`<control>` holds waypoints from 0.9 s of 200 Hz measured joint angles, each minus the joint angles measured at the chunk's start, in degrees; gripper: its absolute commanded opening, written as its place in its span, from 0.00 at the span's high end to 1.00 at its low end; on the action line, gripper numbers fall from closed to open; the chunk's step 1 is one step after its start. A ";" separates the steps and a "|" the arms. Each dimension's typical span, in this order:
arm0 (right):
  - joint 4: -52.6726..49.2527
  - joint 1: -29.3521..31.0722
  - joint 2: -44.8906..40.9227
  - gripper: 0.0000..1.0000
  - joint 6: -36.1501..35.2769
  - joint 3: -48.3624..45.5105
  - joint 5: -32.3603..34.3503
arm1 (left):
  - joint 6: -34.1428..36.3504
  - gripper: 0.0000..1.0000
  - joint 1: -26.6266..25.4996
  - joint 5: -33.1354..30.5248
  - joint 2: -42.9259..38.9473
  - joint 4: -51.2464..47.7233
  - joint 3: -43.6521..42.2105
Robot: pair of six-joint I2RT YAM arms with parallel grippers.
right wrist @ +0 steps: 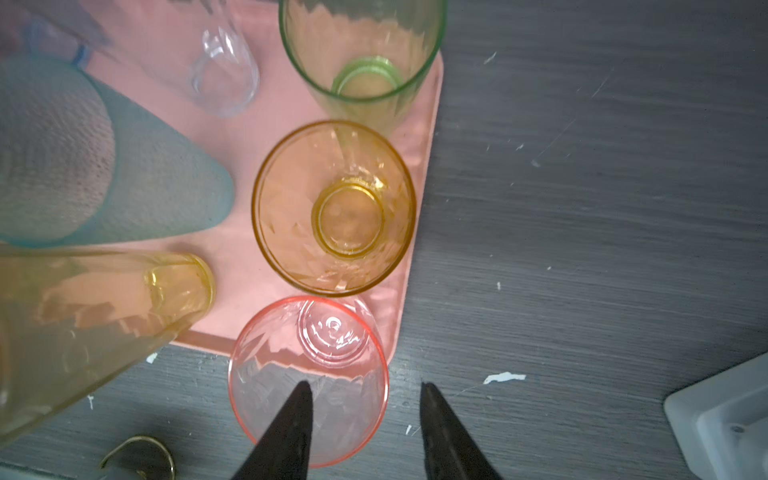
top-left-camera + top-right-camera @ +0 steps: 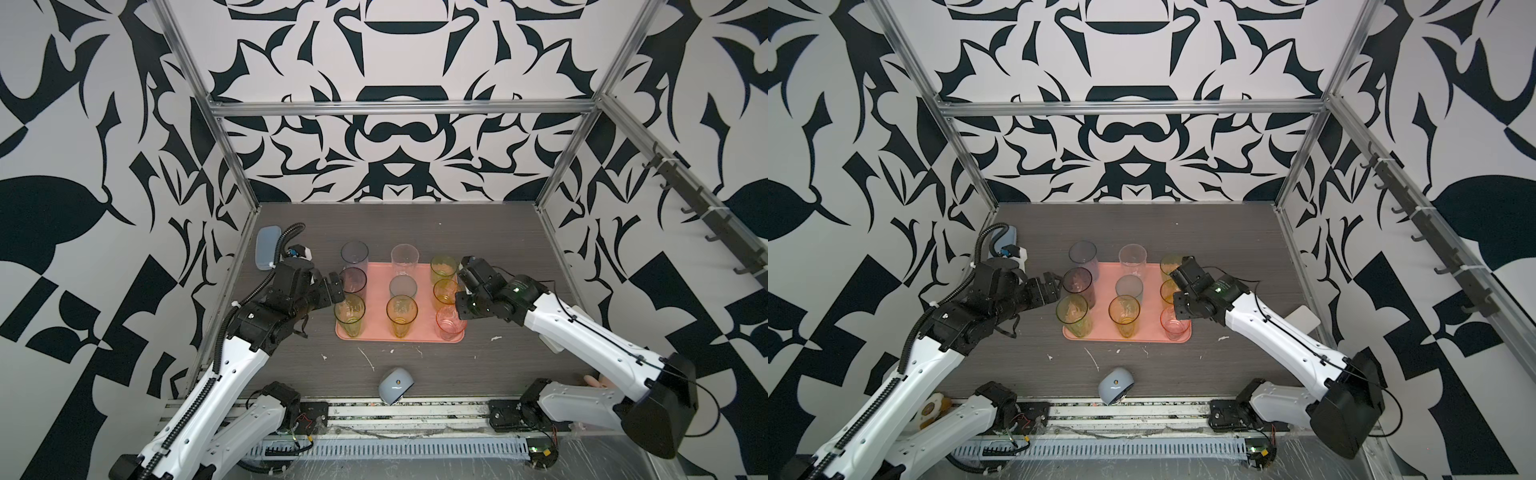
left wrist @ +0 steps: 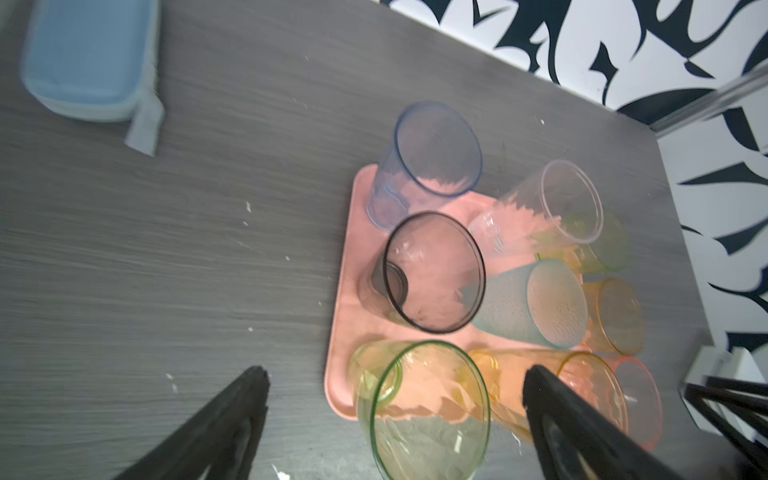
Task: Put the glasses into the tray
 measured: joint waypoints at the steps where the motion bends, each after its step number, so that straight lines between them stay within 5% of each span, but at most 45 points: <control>1: -0.02 0.00 -0.11 0.47 -0.13 0.17 0.26 | 0.04 0.01 0.00 -0.24 0.04 -0.04 0.17; 62: 6.19 -1.70 -4.76 0.26 -7.74 2.60 11.74 | 6.23 0.00 0.00 -14.93 0.15 4.15 2.51; 108: 18.18 -14.97 -3.10 0.17 -12.94 -1.55 11.93 | 18.23 0.01 1.27 -25.22 -1.36 20.52 -3.96; 131: 24.72 -19.89 -1.27 0.01 -14.67 -4.87 12.59 | 23.10 0.00 5.86 -27.56 0.42 29.16 -9.14; 180: 39.71 -25.79 2.45 0.00 -16.81 -12.90 14.45 | 27.26 0.01 18.86 -24.55 5.57 48.02 -22.82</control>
